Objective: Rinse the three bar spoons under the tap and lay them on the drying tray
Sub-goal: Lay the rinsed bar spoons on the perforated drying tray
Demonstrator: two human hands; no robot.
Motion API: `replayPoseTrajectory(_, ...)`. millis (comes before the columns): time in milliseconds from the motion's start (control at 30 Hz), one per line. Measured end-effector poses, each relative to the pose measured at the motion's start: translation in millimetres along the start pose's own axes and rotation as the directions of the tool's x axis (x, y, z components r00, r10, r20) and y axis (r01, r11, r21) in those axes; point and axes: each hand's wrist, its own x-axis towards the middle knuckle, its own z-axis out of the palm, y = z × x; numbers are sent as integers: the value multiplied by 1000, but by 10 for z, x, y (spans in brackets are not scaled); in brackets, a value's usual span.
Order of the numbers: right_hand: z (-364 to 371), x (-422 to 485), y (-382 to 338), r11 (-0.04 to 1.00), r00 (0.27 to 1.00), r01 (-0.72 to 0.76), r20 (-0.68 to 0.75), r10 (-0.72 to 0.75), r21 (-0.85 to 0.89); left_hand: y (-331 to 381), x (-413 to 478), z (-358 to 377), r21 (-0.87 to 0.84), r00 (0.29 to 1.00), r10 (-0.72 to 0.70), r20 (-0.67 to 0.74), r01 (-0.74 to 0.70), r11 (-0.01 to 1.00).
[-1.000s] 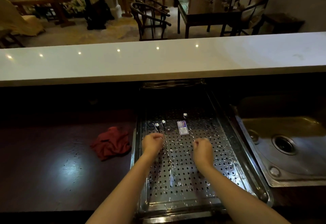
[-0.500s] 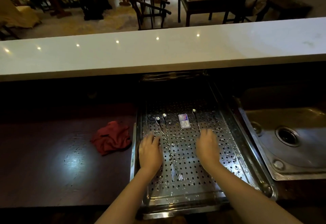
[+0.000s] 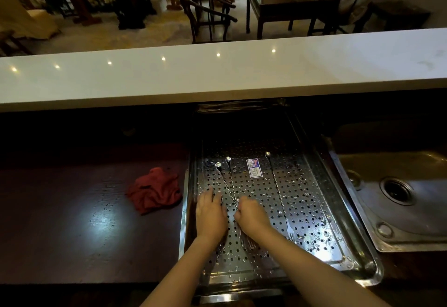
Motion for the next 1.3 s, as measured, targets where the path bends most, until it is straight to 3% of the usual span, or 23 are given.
replayPoseTrajectory(167, 37, -23, 133, 944, 997, 49, -78, -25, 328, 111, 24, 21, -93, 999, -23, -37, 20, 996)
replayPoseTrajectory(300, -62, -35, 286, 904, 973, 10, -214, 91, 428, 264, 103, 33, -116, 998, -47, 34, 50, 992)
replayPoseTrajectory(567, -128, -97, 450, 981, 941, -95, -307, 144, 170, 420, 161, -11, -58, 992, -75, 104, 81, 995)
replayPoseTrajectory(833, 22, -6, 374, 995, 969, -90, -233, 79, -38, 253, 137, -97, -21, 995, -84, 57, 85, 996)
replayPoseTrajectory(1067, -19, -6, 435, 999, 966, -29, -257, 19, -35, 190, 144, -125, -13, 995, -97, 28, 98, 995)
replayPoseTrajectory(1200, -233, 33, 625, 991, 904, -135, -409, 122, -3, 281, 168, -115, 28, 998, -61, -26, 62, 998)
replayPoseTrajectory(1300, -328, 34, 731, 977, 899, -212, -390, 198, 9, 508, 160, -45, -26, 998, 45, 50, -44, 999)
